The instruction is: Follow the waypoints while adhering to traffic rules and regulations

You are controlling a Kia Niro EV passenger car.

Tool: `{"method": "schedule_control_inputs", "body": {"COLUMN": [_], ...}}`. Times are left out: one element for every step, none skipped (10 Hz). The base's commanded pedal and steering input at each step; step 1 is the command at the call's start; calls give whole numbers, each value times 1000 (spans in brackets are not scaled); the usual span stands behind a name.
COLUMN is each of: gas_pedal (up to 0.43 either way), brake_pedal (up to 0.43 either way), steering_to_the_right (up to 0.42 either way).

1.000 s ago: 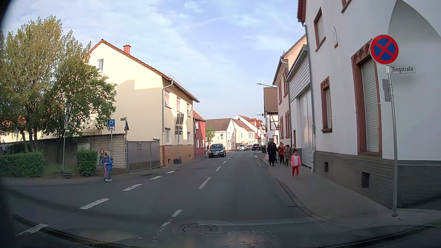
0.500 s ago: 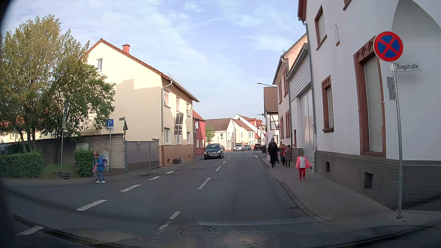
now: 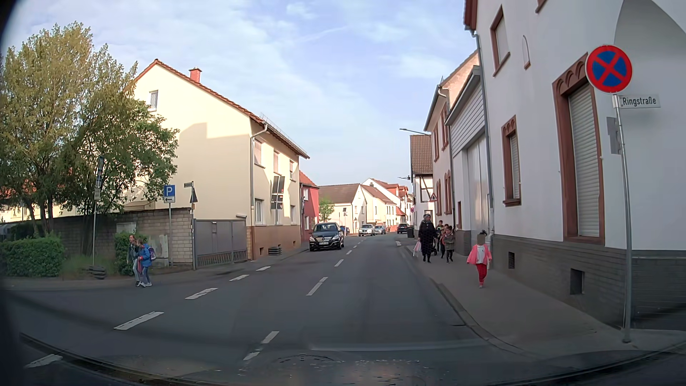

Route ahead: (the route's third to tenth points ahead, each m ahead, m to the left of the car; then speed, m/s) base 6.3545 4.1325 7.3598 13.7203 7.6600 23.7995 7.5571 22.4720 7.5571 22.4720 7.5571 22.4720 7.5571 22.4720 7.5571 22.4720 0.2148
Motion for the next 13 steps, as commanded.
{"method": "schedule_control_inputs", "body": {"gas_pedal": [0, 0, 0, 0, 0, 0, 0, 0, 0, 0, 0, 0, 0], "brake_pedal": [55, 55, 55, 49, 49, 49, 49, 55, 55, 49, 55, 55, 55], "steering_to_the_right": [-5, -5, -5, -5, -5, -5, -5, -5, -5, -5, -5, -5, -5]}}
